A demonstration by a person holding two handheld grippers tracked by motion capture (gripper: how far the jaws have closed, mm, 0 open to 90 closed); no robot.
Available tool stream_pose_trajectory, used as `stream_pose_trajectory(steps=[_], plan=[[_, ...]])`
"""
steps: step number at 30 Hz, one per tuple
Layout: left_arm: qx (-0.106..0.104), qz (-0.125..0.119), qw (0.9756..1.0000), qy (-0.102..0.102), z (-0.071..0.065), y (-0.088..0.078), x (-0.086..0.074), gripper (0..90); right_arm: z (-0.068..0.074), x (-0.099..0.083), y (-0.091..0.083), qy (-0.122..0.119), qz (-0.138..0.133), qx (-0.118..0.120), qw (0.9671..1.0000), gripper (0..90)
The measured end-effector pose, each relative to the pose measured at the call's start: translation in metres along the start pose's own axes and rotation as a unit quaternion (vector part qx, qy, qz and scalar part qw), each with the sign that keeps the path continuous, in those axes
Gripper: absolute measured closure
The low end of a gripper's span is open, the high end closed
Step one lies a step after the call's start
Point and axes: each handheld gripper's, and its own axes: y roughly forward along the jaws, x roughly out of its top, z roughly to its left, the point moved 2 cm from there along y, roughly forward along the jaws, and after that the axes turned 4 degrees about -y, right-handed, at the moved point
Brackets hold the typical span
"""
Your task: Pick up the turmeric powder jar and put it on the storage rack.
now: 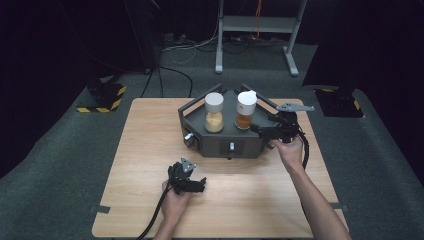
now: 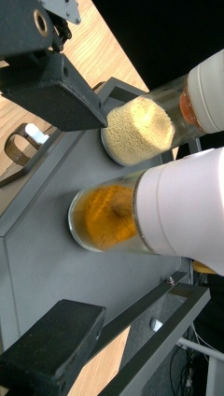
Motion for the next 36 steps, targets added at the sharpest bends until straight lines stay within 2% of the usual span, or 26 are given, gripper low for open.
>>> stream_pose_trajectory(steps=[13, 21, 36], plan=[[0.0, 0.0, 1.0, 0.0, 0.0, 0.0, 0.0, 5.0, -0.001, -0.016, -0.015, 0.003, -0.013, -0.009, 0.9999, 10.1], [0.0, 0.0, 1.0, 0.0, 0.0, 0.0, 0.0, 5.0, -0.003, -0.027, -0.025, 0.006, -0.012, -0.012, 0.9998, 10.1], [0.0, 0.0, 1.0, 0.0, 0.0, 0.0, 0.0, 5.0, -0.007, -0.051, -0.034, 0.021, -0.009, -0.015, 0.9996, 10.1]])
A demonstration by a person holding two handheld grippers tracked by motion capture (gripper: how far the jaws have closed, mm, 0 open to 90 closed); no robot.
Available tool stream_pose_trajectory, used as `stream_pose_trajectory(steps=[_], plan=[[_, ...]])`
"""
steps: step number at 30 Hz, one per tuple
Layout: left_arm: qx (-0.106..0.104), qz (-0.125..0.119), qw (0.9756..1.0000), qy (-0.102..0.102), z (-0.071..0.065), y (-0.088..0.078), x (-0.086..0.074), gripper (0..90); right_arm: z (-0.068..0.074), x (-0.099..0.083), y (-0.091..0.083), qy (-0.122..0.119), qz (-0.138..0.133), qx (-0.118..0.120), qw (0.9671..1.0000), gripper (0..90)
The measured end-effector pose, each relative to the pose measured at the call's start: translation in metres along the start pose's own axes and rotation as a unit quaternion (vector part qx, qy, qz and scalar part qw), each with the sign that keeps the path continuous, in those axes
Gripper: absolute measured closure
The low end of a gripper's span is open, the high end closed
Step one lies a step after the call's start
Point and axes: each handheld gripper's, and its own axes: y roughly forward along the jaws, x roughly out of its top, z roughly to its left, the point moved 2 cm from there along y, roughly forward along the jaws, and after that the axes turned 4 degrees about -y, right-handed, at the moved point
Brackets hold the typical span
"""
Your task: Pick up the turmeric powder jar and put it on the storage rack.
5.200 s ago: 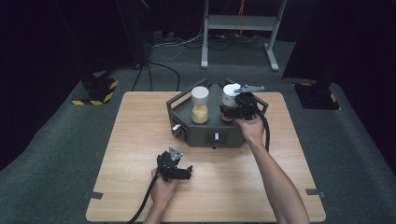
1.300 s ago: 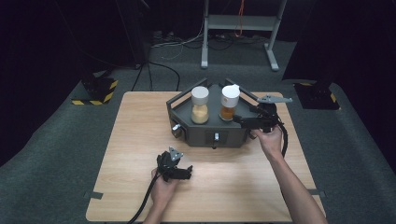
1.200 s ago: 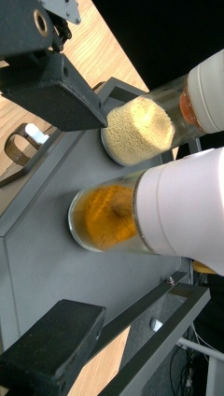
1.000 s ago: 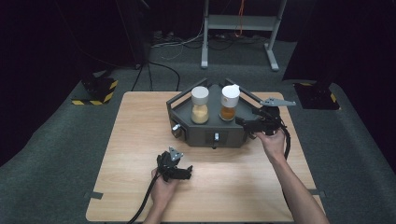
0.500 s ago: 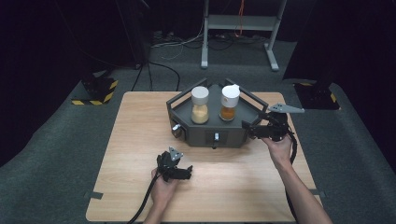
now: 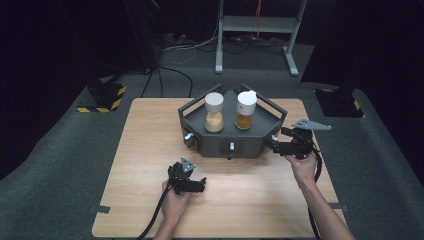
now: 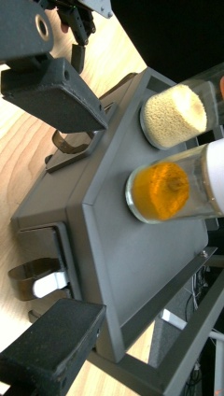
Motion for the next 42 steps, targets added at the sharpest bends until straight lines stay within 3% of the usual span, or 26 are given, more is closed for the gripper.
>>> stream_pose_trajectory(steps=[9, 42], plan=[[0.0, -0.001, 1.0, -0.001, 0.0, 0.0, 0.0, 5.0, -0.002, -0.016, -0.002, 0.004, 0.007, -0.002, 1.0, 10.1], [0.0, 0.0, 1.0, 0.0, 0.0, 0.0, 0.0, 5.0, -0.01, -0.069, -0.001, 0.058, 0.014, 0.006, 0.9982, 10.1]])
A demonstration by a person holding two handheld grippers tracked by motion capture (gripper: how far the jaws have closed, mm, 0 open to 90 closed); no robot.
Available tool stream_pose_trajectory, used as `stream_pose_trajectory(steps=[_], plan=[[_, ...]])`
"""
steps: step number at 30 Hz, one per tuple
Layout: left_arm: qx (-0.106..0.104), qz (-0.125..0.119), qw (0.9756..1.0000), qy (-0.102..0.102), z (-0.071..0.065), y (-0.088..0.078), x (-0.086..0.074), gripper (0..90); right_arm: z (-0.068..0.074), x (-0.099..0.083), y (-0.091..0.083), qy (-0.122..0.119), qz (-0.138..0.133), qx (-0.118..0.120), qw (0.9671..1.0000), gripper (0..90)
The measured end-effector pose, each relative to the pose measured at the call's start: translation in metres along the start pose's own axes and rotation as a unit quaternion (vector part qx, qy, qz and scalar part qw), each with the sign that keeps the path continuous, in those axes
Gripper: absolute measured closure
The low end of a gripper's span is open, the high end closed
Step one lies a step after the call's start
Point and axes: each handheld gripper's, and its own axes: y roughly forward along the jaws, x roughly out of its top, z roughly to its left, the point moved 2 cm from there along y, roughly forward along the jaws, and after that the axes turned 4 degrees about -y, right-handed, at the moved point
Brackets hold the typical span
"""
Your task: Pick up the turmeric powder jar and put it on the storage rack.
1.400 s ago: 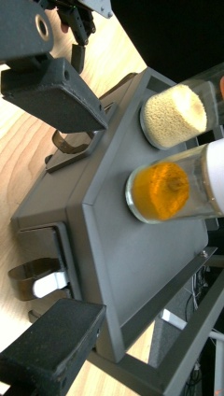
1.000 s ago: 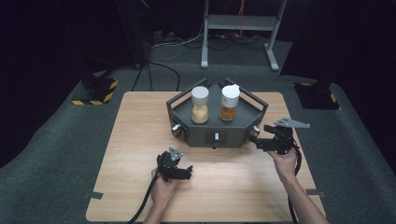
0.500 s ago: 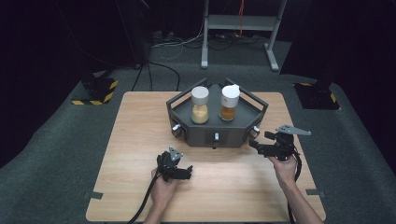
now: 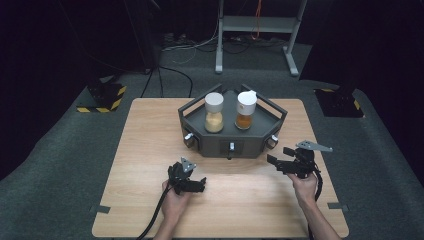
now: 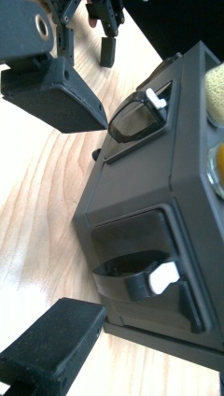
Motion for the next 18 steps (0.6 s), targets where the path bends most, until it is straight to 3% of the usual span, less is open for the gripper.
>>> stream_pose_trajectory(steps=[18], plan=[[0.0, 0.0, 1.0, 0.0, 0.0, 0.0, 0.0, 5.0, -0.004, -0.02, 0.007, 0.017, 0.016, 0.006, 0.9997, 9.2]])
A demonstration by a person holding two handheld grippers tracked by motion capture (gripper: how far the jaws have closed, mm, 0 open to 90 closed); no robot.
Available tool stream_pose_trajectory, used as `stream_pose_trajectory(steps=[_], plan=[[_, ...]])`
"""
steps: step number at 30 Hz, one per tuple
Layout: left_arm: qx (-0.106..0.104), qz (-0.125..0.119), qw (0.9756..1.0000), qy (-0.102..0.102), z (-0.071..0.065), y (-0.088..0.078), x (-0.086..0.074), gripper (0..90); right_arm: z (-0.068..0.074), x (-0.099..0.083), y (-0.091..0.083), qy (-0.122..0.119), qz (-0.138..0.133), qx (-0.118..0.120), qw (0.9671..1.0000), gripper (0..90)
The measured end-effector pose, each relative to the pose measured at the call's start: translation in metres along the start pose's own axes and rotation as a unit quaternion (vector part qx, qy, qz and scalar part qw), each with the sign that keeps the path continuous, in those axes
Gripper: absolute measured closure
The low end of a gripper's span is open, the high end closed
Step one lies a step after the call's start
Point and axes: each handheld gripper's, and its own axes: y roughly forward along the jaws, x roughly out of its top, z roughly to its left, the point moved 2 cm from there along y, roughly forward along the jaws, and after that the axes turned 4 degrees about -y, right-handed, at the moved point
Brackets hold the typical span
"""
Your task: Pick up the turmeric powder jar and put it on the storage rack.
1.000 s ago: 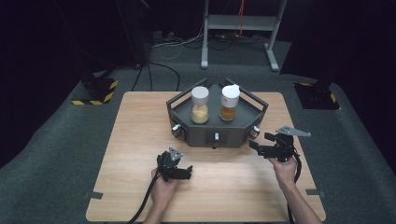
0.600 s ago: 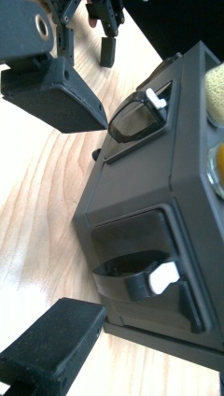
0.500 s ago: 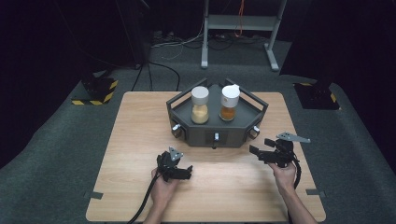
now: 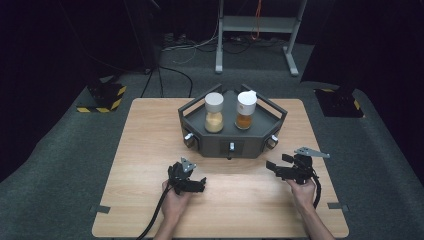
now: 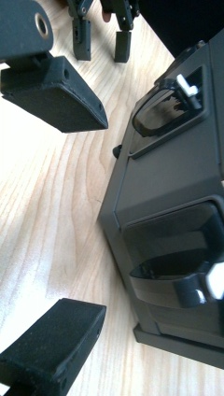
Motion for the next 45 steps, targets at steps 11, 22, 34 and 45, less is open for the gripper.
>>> stream_pose_trajectory(steps=[11, 22, 34, 45], plan=[[0.0, 0.0, 1.0, 0.0, 0.0, 0.0, 0.0, 5.0, 0.006, -0.009, 0.008, -0.008, 0.017, -0.007, 0.9998, 8.6], [0.0, 0.0, 1.0, 0.0, 0.0, 0.0, 0.0, 5.0, 0.016, -0.016, 0.016, -0.029, 0.042, -0.026, 0.9983, 8.5], [0.0, 0.0, 1.0, 0.0, 0.0, 0.0, 0.0, 5.0, 0.025, -0.023, 0.02, -0.051, 0.061, -0.052, 0.9955, 8.4], [0.001, 0.0, 1.0, -0.001, 0.0, 0.0, 0.0, 5.0, 0.038, -0.026, 0.027, -0.076, 0.086, -0.081, 0.9901, 8.3]])
